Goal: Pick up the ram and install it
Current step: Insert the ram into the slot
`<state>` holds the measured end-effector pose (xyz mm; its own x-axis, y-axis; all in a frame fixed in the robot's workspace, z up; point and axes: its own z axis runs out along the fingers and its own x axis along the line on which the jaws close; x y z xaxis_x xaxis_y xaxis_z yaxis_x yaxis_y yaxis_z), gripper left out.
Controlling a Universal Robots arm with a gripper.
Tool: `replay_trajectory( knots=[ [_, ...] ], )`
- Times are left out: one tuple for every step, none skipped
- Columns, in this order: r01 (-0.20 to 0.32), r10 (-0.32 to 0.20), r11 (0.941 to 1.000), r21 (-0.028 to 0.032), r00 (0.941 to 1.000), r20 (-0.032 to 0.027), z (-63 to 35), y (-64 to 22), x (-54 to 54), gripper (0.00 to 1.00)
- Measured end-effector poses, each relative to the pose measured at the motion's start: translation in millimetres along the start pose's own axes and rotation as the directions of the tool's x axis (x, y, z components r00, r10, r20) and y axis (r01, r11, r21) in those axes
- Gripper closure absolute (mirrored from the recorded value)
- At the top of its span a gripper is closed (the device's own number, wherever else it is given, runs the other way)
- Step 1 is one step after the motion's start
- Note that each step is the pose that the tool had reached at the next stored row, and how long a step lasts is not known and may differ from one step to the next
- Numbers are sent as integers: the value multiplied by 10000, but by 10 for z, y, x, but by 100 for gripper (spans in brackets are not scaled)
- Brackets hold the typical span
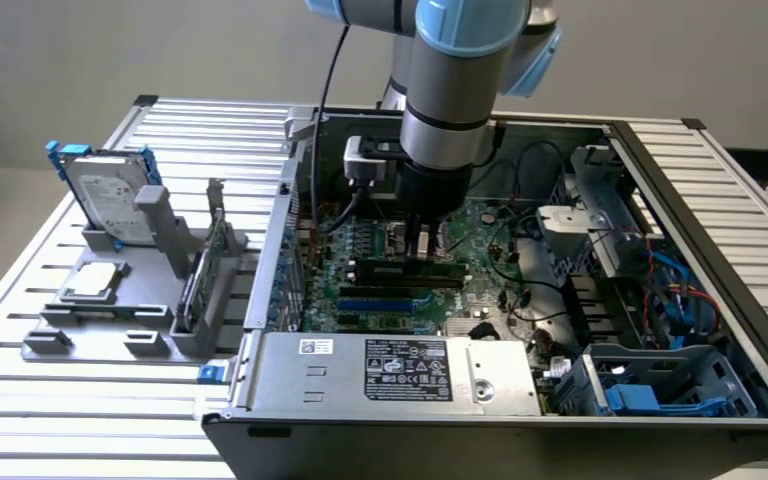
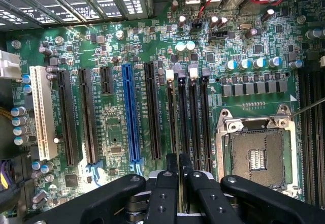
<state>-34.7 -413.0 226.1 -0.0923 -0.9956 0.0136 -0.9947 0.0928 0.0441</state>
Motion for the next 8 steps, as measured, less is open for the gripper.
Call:
replay_trajectory(
  knots=[
    [9, -9, 10000, 0, 10000, -3, 0, 1, 0, 86],
    [17, -17, 10000, 1, 10000, -5, 0, 1, 0, 86],
    [24, -24, 10000, 1, 10000, -8, 0, 1, 0, 86],
    [30, -30, 10000, 1, 10000, -9, 0, 2, 0, 86],
    [39, -39, 10000, 1, 10000, -10, 0, 2, 0, 86],
    [49, -49, 10000, 1, 10000, -10, 0, 2, 0, 86],
    [60, -60, 10000, 1, 10000, -11, 0, 2, 0, 86],
    [72, -72, 10000, 2, 10000, -12, 0, 2, 0, 86]
  ],
)
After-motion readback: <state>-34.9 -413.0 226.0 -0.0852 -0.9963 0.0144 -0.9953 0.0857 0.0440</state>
